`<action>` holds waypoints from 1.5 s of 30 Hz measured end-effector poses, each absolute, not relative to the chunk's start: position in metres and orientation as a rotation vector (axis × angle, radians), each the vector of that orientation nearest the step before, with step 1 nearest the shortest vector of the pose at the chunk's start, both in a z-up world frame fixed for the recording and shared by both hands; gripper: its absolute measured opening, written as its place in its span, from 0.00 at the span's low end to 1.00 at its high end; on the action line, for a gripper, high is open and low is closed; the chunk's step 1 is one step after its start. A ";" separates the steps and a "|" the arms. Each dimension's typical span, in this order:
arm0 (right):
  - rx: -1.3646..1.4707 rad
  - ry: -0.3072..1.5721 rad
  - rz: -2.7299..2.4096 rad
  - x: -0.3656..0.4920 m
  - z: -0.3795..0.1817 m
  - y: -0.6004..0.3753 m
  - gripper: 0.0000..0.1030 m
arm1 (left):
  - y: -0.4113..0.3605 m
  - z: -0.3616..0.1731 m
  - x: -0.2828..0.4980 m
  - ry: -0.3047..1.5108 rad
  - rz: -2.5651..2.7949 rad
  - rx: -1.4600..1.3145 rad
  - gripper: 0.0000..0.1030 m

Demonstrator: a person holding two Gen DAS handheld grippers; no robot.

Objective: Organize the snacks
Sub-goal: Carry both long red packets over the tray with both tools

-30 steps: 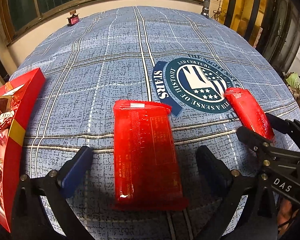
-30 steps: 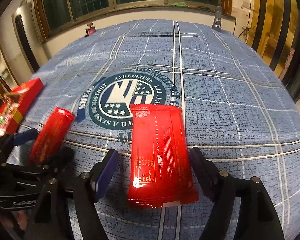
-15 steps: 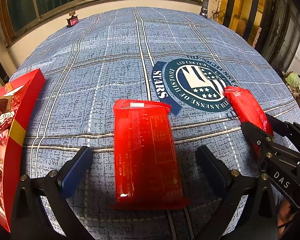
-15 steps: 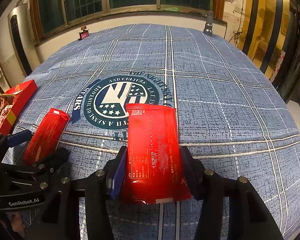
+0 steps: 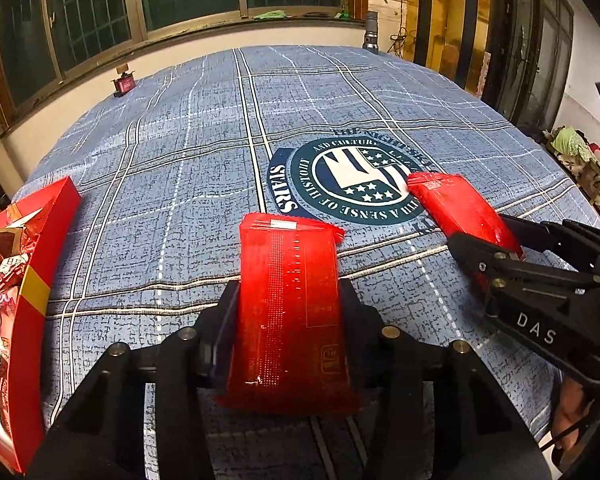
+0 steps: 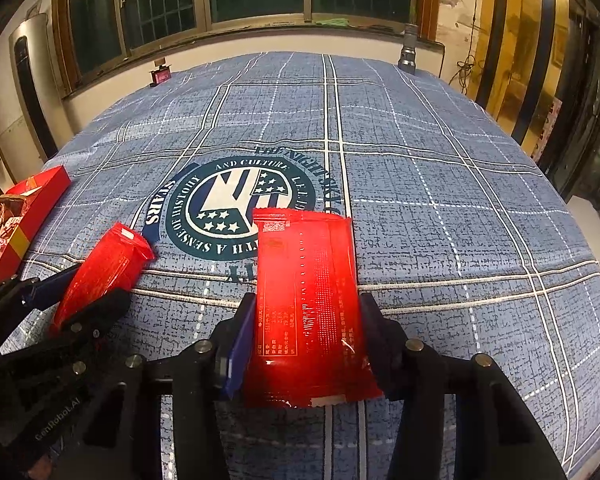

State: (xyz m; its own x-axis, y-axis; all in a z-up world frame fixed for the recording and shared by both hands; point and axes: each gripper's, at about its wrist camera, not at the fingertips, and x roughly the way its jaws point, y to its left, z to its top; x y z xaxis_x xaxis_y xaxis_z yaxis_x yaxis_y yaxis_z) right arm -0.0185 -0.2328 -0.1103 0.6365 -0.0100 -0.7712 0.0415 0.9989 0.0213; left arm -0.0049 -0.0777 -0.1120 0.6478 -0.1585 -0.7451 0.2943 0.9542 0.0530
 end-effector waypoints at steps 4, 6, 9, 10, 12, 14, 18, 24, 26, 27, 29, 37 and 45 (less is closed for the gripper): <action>0.040 0.880 -0.031 -0.019 -0.110 -0.233 0.49 | -0.077 -0.111 -0.009 0.823 -0.257 0.182 0.44; 0.040 0.880 -0.033 -0.019 -0.110 -0.232 0.49 | -0.073 -0.111 -0.011 0.826 -0.255 0.175 0.44; 0.035 0.880 -0.032 -0.018 -0.109 -0.231 0.49 | -0.069 -0.110 -0.013 0.823 -0.245 0.177 0.44; 0.033 0.880 -0.031 -0.018 -0.109 -0.229 0.49 | -0.068 -0.110 -0.013 0.820 -0.242 0.176 0.44; 0.030 0.881 -0.028 -0.017 -0.109 -0.226 0.49 | -0.064 -0.110 -0.013 0.821 -0.237 0.170 0.44; 0.032 0.882 -0.026 -0.016 -0.109 -0.224 0.49 | -0.058 -0.109 -0.013 0.817 -0.226 0.163 0.44; 0.026 0.888 -0.011 -0.014 -0.109 -0.214 0.49 | -0.049 -0.107 -0.012 0.806 -0.207 0.159 0.44; 0.035 0.904 0.032 -0.008 -0.107 -0.196 0.49 | -0.036 -0.106 -0.011 0.796 -0.196 0.150 0.44; 0.048 0.913 0.050 -0.005 -0.106 -0.190 0.49 | -0.030 -0.105 -0.011 0.798 -0.191 0.139 0.44; 0.058 0.919 0.061 -0.003 -0.106 -0.187 0.49 | -0.027 -0.105 -0.010 0.794 -0.188 0.135 0.44; 0.086 0.930 0.083 -0.001 -0.105 -0.184 0.49 | -0.023 -0.103 -0.011 0.787 -0.185 0.134 0.44; 0.384 1.007 0.275 0.017 -0.105 -0.182 0.49 | 0.009 -0.087 -0.013 0.756 -0.164 0.088 0.44; 0.617 1.059 0.435 0.033 -0.109 -0.161 0.49 | 0.069 -0.071 -0.018 0.733 -0.076 0.011 0.44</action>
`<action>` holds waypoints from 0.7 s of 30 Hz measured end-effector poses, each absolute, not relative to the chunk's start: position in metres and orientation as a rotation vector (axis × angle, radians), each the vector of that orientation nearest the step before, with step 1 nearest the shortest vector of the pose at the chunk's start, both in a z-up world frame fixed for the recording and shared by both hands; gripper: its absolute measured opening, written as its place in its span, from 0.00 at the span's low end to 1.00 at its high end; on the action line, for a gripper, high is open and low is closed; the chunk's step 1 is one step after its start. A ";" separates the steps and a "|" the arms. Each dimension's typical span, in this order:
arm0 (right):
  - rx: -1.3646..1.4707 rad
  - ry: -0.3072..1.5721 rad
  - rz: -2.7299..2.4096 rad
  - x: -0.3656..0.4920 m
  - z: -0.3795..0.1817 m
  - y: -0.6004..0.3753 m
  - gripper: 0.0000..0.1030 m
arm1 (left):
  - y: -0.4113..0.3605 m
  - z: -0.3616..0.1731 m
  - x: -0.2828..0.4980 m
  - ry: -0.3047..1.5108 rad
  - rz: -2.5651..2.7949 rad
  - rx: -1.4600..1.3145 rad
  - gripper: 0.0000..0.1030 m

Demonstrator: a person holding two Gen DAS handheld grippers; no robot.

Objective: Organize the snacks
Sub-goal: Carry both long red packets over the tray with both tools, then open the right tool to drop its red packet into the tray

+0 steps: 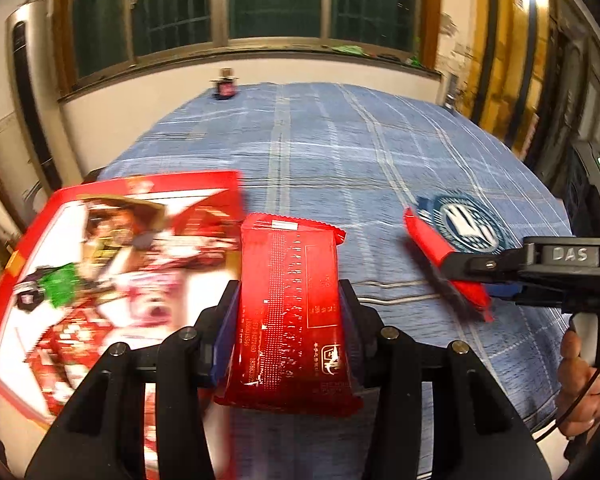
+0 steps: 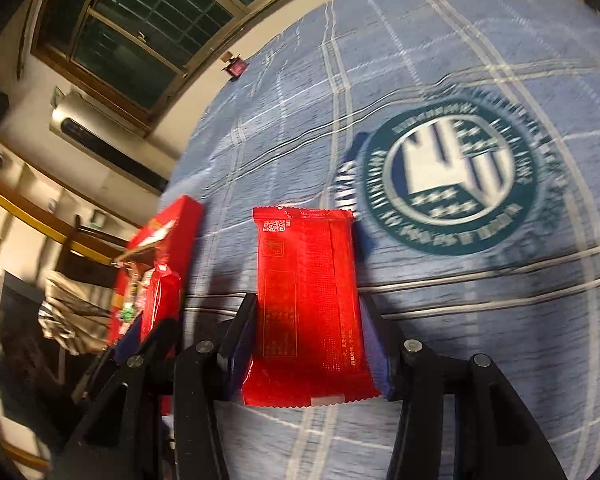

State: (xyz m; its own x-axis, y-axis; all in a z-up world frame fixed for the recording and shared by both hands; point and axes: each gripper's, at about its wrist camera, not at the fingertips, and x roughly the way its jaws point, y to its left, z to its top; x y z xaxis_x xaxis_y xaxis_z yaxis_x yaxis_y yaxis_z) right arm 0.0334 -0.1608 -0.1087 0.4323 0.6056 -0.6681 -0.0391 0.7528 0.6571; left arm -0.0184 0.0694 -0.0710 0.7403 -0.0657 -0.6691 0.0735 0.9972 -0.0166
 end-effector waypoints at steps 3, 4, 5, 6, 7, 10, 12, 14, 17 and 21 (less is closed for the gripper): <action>0.639 1.067 0.489 0.039 -0.102 -0.142 0.49 | 0.098 -0.066 -0.020 0.725 -0.027 -0.016 0.44; 0.630 1.068 0.504 0.041 -0.099 -0.133 0.49 | 0.108 -0.065 -0.020 0.723 -0.009 -0.030 0.44; 0.620 1.068 0.520 0.043 -0.096 -0.122 0.49 | 0.118 -0.064 -0.020 0.721 0.009 -0.044 0.44; 0.610 1.069 0.542 0.046 -0.092 -0.109 0.49 | 0.125 -0.064 -0.021 0.720 0.023 -0.049 0.44; 0.603 1.071 0.559 0.049 -0.090 -0.101 0.49 | 0.134 -0.064 -0.022 0.718 0.044 -0.054 0.44; 0.577 1.078 0.608 0.056 -0.084 -0.068 0.48 | 0.154 -0.064 -0.021 0.724 0.080 -0.080 0.44; 0.541 1.084 0.644 0.061 -0.080 -0.042 0.48 | 0.166 -0.064 -0.022 0.725 0.103 -0.092 0.44; 0.516 1.083 0.669 0.060 -0.076 -0.023 0.48 | 0.176 -0.063 -0.023 0.718 0.130 -0.098 0.44; 0.478 1.077 0.703 0.059 -0.070 0.003 0.48 | 0.188 -0.065 -0.022 0.716 0.165 -0.099 0.44; 0.424 1.067 0.727 0.062 -0.064 0.028 0.48 | 0.199 -0.067 -0.018 0.719 0.208 -0.101 0.44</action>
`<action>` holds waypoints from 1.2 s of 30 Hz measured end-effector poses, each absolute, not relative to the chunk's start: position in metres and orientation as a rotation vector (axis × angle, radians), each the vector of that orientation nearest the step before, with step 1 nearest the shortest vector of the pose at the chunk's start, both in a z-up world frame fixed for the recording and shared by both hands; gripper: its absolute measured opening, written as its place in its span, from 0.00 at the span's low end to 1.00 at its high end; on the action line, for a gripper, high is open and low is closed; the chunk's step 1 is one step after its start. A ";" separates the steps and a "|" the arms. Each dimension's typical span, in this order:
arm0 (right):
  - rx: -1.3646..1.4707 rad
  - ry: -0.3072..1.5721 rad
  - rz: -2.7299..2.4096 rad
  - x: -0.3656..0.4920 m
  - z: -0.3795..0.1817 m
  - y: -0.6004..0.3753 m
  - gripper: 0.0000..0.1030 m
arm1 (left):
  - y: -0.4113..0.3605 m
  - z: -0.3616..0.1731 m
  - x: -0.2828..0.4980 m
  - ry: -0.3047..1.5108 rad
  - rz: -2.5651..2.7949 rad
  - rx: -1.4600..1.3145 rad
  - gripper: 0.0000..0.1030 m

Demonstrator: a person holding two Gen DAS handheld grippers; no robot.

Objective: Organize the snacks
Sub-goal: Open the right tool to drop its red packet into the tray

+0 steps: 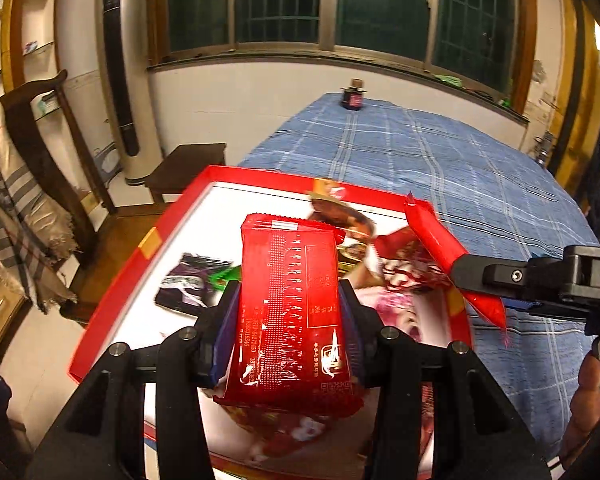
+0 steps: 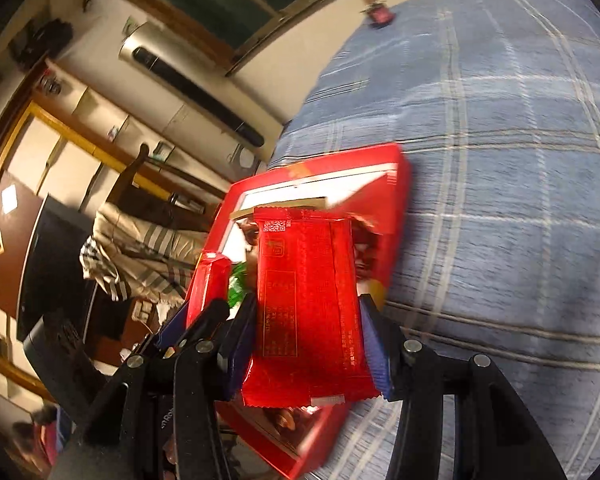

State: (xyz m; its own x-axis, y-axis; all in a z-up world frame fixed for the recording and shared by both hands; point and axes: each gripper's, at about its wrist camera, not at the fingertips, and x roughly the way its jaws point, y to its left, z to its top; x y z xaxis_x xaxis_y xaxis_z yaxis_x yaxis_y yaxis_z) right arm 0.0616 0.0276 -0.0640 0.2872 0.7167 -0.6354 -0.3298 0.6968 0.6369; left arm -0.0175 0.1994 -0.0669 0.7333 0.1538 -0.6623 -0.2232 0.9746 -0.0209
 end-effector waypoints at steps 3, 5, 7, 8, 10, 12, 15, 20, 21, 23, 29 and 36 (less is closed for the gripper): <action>0.408 1.070 0.747 0.063 -0.064 0.042 0.48 | 0.206 -0.068 -0.017 0.717 0.222 -0.101 0.44; 0.408 1.075 0.758 0.065 -0.065 0.047 0.48 | 0.210 -0.069 -0.018 0.717 0.231 -0.099 0.44; 0.402 1.076 0.760 0.065 -0.066 0.049 0.48 | 0.211 -0.069 -0.017 0.716 0.235 -0.094 0.44; 0.399 1.075 0.759 0.066 -0.066 0.051 0.48 | 0.212 -0.070 -0.017 0.718 0.240 -0.092 0.44; 0.395 1.076 0.760 0.068 -0.067 0.056 0.48 | 0.213 -0.072 -0.015 0.720 0.242 -0.091 0.44; 0.393 1.079 0.761 0.070 -0.068 0.057 0.48 | 0.215 -0.072 -0.013 0.720 0.245 -0.087 0.44; 0.381 1.079 0.751 0.072 -0.071 0.061 0.48 | 0.217 -0.073 -0.010 0.723 0.251 -0.088 0.44; 0.350 1.072 0.741 0.076 -0.074 0.070 0.48 | 0.221 -0.080 -0.003 0.739 0.268 -0.082 0.44; 0.340 1.072 0.735 0.076 -0.075 0.072 0.48 | 0.222 -0.081 -0.001 0.743 0.272 -0.081 0.44; 0.323 1.076 0.723 0.078 -0.079 0.076 0.48 | 0.224 -0.085 0.002 0.753 0.280 -0.083 0.44; 0.179 1.021 0.679 0.072 -0.082 0.088 0.50 | 0.226 -0.092 0.011 0.789 0.308 -0.075 0.55; -0.017 0.855 0.642 0.039 -0.056 0.079 0.53 | 0.231 -0.086 0.002 0.811 0.383 -0.100 0.71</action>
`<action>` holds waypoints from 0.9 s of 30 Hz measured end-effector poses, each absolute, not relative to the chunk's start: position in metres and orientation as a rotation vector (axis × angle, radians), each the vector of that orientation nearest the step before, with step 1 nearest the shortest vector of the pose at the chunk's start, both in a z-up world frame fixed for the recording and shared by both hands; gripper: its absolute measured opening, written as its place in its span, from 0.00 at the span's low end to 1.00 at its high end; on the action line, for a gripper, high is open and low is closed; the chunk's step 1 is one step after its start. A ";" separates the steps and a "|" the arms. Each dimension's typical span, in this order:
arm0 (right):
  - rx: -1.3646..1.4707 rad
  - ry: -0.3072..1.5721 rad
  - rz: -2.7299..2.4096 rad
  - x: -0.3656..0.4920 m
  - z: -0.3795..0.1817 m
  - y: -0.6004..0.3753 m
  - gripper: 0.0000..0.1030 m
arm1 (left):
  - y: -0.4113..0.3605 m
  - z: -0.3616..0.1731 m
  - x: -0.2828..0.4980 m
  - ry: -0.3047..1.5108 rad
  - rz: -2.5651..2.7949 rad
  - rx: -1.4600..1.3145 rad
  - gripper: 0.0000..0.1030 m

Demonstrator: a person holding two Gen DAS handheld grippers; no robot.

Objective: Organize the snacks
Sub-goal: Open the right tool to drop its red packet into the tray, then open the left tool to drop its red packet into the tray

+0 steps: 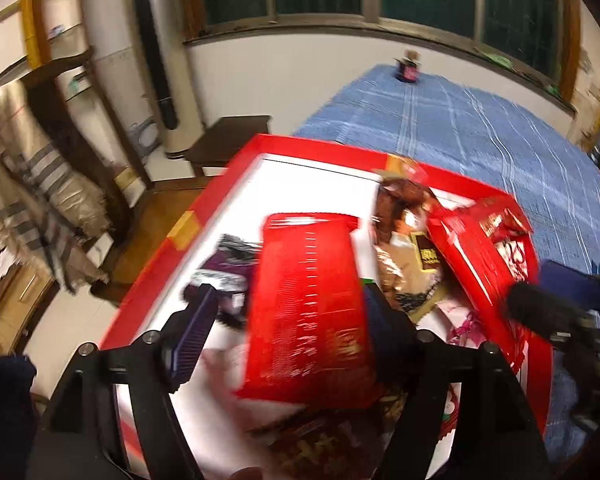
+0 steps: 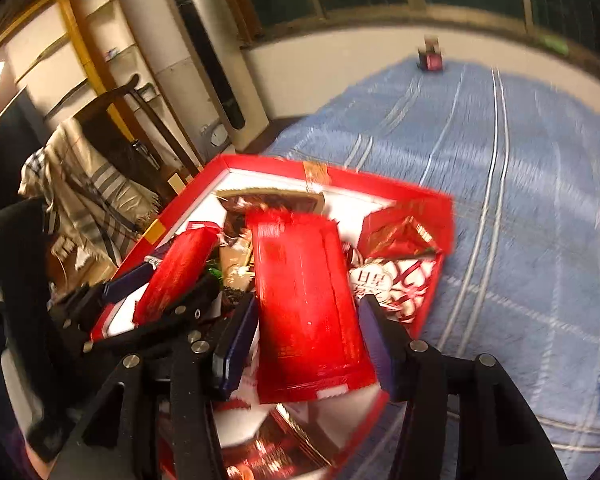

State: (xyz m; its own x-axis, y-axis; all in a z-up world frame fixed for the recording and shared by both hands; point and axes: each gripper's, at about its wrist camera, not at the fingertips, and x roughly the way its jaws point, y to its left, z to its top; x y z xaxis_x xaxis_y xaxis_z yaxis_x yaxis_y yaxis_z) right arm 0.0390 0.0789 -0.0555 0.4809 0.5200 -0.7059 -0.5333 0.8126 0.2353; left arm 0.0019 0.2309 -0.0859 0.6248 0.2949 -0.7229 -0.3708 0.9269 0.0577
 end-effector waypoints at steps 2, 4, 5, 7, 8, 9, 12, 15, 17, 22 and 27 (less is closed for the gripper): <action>-0.023 0.790 0.636 0.027 -0.045 0.065 0.56 | 0.234 -0.075 -0.012 0.764 0.383 -0.148 0.71; -0.033 0.719 0.618 0.012 -0.034 0.050 0.60 | 0.231 -0.064 -0.024 0.721 0.389 -0.166 0.71; -0.040 0.680 0.612 0.003 -0.029 0.042 0.60 | 0.230 -0.059 -0.029 0.705 0.386 -0.171 0.71; -0.054 0.618 0.622 -0.015 -0.020 0.034 0.60 | 0.223 -0.049 -0.039 0.680 0.360 -0.177 0.71; -0.064 0.581 0.633 -0.027 -0.016 0.029 0.60 | 0.216 -0.042 -0.047 0.663 0.340 -0.169 0.71; -0.077 0.550 0.640 -0.038 -0.012 0.025 0.60 | 0.210 -0.038 -0.054 0.648 0.336 -0.151 0.71; -0.112 0.471 0.647 -0.064 -0.002 0.019 0.67 | 0.190 -0.028 -0.074 0.600 0.347 -0.048 0.72; -0.136 0.414 0.651 -0.086 0.002 0.015 0.77 | 0.173 -0.022 -0.101 0.539 0.366 0.032 0.85; -0.135 0.410 0.658 -0.093 0.002 0.014 0.77 | 0.167 -0.022 -0.118 0.521 0.375 0.034 0.85; -0.072 0.461 0.668 -0.095 -0.002 0.011 0.77 | 0.167 -0.019 -0.131 0.537 0.437 -0.006 0.85; -0.041 0.470 0.671 -0.095 -0.003 0.006 0.77 | 0.162 -0.015 -0.139 0.507 0.461 -0.013 0.85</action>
